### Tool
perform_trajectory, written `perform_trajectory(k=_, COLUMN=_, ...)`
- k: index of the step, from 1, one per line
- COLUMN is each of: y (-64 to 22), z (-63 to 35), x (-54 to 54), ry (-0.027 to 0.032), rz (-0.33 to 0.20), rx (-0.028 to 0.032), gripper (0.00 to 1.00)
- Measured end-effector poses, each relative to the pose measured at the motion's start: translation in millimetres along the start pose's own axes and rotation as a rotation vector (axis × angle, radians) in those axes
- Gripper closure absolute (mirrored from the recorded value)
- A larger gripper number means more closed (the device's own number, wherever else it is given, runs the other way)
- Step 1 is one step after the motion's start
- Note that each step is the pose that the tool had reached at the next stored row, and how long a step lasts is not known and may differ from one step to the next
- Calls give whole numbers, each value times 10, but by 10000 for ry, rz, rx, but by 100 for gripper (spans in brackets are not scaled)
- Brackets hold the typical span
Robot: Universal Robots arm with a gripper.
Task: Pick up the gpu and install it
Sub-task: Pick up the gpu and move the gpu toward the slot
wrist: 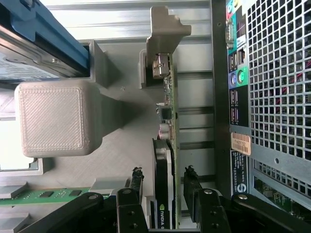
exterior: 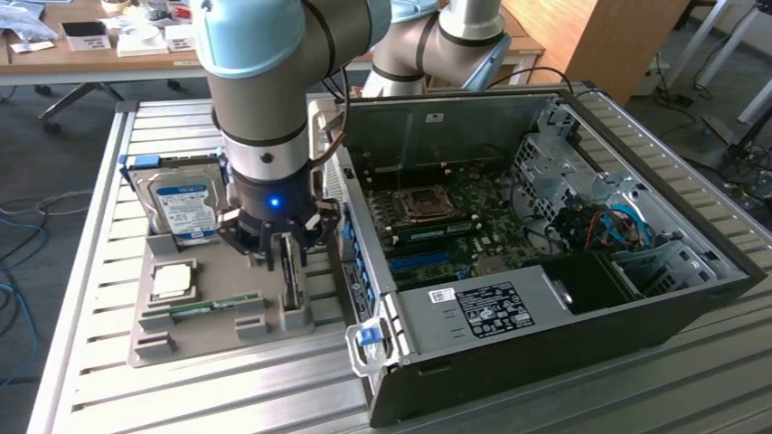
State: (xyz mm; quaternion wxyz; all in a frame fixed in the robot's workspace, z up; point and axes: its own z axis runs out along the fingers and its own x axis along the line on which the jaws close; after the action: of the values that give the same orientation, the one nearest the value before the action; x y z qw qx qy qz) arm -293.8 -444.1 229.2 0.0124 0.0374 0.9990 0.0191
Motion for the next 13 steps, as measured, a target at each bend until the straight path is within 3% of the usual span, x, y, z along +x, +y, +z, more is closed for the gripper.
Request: perform_trajectory(k=13, y=1, z=0, x=-11, ry=4, rz=2, rx=0, gripper=53)
